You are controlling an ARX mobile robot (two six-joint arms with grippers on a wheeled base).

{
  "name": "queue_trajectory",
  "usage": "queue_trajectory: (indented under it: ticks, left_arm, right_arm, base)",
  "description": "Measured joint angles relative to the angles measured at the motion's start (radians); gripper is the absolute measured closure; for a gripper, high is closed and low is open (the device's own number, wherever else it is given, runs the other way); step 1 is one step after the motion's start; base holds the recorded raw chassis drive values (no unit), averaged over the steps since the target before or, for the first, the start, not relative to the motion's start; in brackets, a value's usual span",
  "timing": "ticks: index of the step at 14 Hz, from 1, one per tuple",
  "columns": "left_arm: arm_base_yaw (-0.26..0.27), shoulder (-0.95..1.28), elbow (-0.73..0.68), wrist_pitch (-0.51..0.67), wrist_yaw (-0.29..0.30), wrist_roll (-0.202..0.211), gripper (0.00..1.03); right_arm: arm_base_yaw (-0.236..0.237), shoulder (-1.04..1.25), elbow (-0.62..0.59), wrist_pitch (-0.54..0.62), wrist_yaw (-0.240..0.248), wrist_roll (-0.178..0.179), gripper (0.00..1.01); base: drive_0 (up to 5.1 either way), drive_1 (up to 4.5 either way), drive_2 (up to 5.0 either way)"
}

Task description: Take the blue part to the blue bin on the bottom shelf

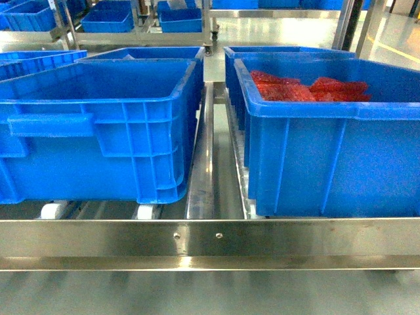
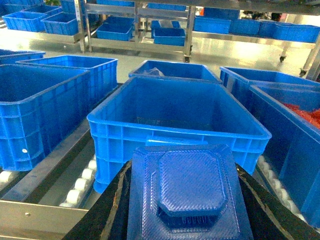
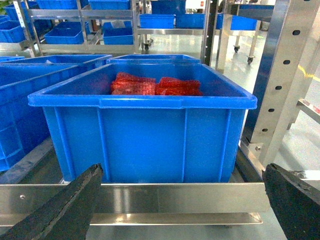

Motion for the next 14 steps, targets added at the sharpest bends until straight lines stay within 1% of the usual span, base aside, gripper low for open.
queue_trajectory:
  ticks: [14]
  left_arm:
    - [0.0,0.0,0.0,0.0,0.0,0.0,0.6]
  right_arm:
    - [0.0,0.0,0.0,0.0,0.0,0.0,0.03]
  base:
    - [0.0,0.0,0.0]
